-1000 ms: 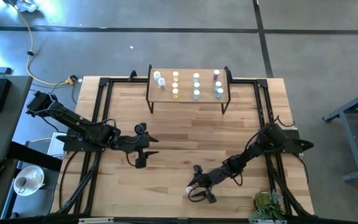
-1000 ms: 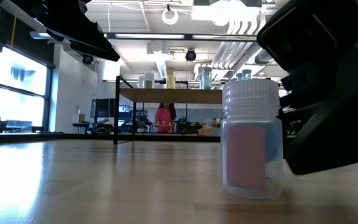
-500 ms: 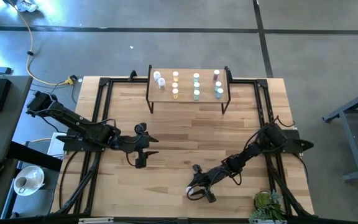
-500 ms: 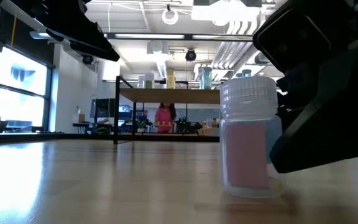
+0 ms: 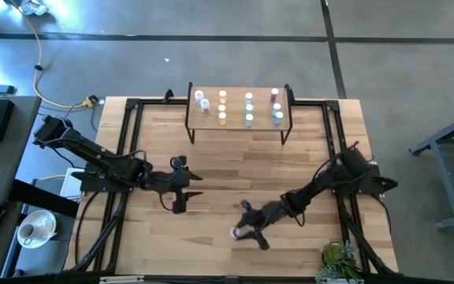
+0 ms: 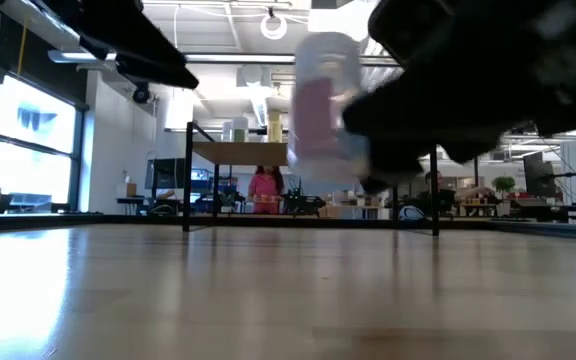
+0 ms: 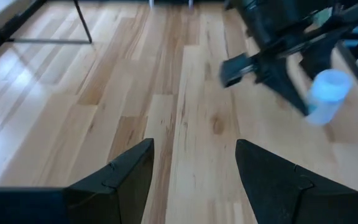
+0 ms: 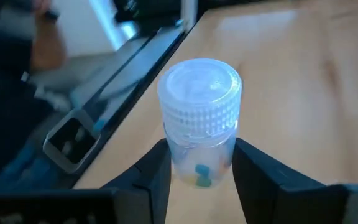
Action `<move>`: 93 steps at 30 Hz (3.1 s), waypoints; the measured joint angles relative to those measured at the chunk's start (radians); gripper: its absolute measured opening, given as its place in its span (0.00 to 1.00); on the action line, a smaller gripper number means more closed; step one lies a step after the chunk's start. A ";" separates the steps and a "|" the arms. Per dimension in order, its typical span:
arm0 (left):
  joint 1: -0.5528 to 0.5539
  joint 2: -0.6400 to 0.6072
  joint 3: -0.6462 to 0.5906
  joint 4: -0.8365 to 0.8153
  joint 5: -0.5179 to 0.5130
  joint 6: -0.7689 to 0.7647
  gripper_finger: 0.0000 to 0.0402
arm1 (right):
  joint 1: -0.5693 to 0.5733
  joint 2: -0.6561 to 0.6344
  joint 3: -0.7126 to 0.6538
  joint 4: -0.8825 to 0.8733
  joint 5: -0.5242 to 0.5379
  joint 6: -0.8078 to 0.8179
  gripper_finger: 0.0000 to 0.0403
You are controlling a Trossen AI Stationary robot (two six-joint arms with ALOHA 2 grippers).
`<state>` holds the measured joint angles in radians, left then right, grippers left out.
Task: Pick and place medicine bottles onto shelf by color
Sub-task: Put the white pill bottle on the shelf aligned with the other white pill bottles
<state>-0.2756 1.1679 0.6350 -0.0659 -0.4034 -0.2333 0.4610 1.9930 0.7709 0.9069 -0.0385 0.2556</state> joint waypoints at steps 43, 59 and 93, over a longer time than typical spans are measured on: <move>0.000 0.198 0.000 0.302 0.102 0.093 0.54 | -0.235 -0.104 0.308 -0.568 0.086 -0.073 0.32; 0.009 0.206 0.000 0.308 0.102 0.061 0.45 | -0.231 -0.104 0.308 -0.559 0.068 -0.073 0.32; 0.019 0.204 0.000 0.294 0.075 0.065 0.31 | -0.269 -0.211 0.307 -0.730 0.066 -0.082 0.47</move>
<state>-0.2569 1.3719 0.6353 0.2281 -0.3284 -0.1686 0.1916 1.7820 1.0775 0.1765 0.0277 0.1740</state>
